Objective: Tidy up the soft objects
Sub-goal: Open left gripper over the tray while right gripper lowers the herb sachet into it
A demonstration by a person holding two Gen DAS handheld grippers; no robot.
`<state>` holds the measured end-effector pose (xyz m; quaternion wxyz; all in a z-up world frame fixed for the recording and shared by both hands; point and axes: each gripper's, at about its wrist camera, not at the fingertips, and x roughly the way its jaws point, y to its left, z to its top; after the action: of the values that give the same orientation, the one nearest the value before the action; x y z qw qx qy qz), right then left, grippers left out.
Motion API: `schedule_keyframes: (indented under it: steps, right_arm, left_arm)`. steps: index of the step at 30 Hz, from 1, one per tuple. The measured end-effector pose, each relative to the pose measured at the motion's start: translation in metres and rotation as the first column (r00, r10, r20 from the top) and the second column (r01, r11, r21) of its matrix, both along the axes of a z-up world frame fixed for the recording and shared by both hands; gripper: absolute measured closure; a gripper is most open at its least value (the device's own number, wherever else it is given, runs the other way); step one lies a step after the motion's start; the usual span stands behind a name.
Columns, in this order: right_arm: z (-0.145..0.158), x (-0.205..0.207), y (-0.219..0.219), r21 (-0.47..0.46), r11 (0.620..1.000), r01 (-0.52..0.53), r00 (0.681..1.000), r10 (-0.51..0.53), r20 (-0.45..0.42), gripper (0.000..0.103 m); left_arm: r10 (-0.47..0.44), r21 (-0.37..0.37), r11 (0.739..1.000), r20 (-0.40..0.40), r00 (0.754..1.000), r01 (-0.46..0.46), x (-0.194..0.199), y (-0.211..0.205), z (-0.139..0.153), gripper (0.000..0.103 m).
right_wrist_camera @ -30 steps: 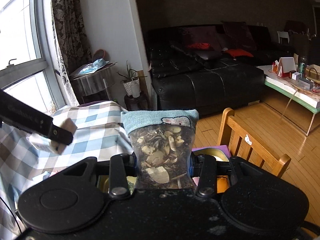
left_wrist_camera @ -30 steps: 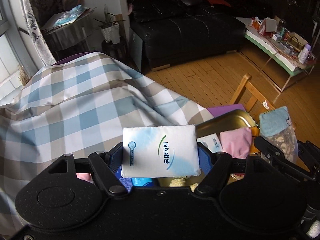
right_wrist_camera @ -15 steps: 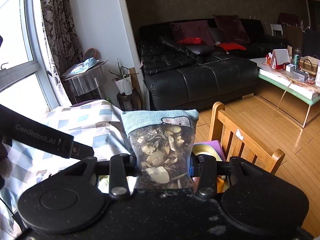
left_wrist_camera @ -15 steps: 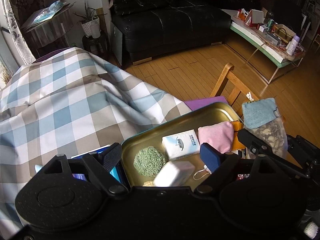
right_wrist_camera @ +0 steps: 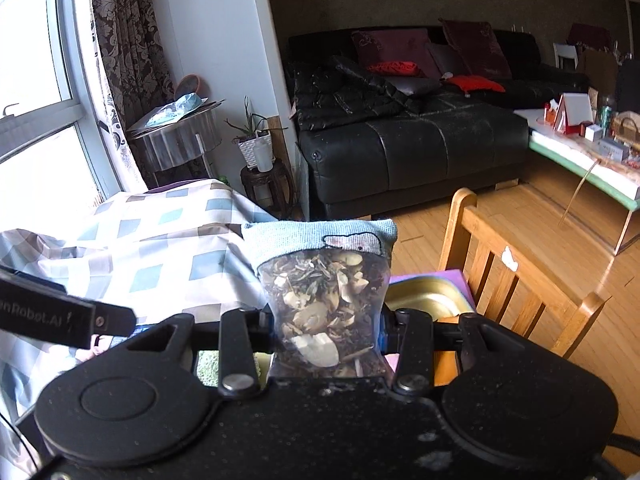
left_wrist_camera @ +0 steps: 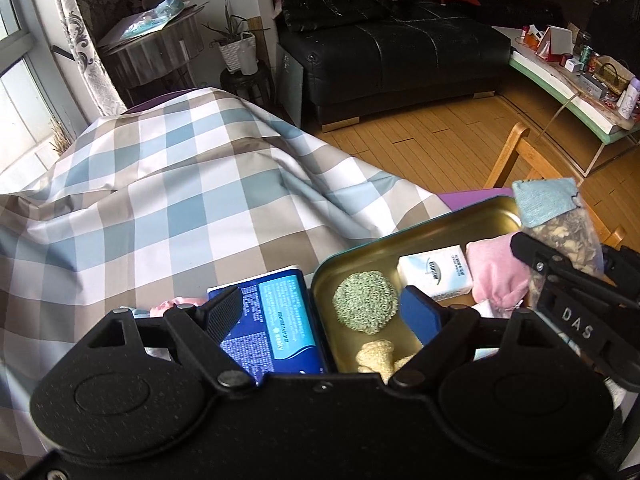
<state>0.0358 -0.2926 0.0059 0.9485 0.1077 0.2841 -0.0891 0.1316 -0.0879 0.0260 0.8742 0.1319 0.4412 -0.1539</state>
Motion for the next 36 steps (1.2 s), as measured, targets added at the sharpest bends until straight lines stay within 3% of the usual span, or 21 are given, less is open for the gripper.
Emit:
schedule_keyframes:
  steps: [10,15,22,30,31,33,36]
  right_arm:
    - [0.018,0.014,-0.072,0.0,0.99,0.139,0.99,-0.139,-0.013,0.062]
    - [0.01,0.023,-0.08,-0.04,0.986,0.16,0.984,-0.162,-0.068,0.062]
    - [-0.008,0.035,-0.033,-0.05,0.999,0.003,0.993,-0.009,-0.117,0.062]
    - [-0.017,0.047,0.031,-0.028,0.982,-0.186,0.975,0.181,-0.13,0.06]
    - [-0.019,0.046,0.034,-0.023,0.982,-0.189,0.974,0.184,-0.13,0.057]
    - [-0.021,0.048,0.038,-0.024,0.984,-0.177,0.976,0.172,-0.135,0.026]
    - [-0.023,0.044,0.039,-0.02,0.986,-0.166,0.978,0.162,-0.131,0.028]
  left_arm:
    - [0.009,-0.024,1.0,-0.004,1.0,-0.009,-0.005,0.015,-0.003,0.02]
    - [0.001,-0.028,1.0,-0.008,1.0,-0.001,-0.007,0.015,-0.005,0.02]
    - [0.008,-0.027,1.0,-0.008,1.0,-0.008,-0.008,0.016,-0.004,0.02]
    - [0.017,-0.02,1.0,-0.005,1.0,-0.017,-0.006,0.017,-0.006,0.02]
    - [0.018,-0.022,1.0,-0.007,1.0,-0.018,-0.006,0.017,-0.006,0.02]
    - [0.019,-0.022,1.0,-0.008,1.0,-0.019,-0.006,0.018,-0.007,0.02]
    - [0.023,-0.022,0.999,-0.006,1.0,-0.023,-0.007,0.02,-0.008,0.02]
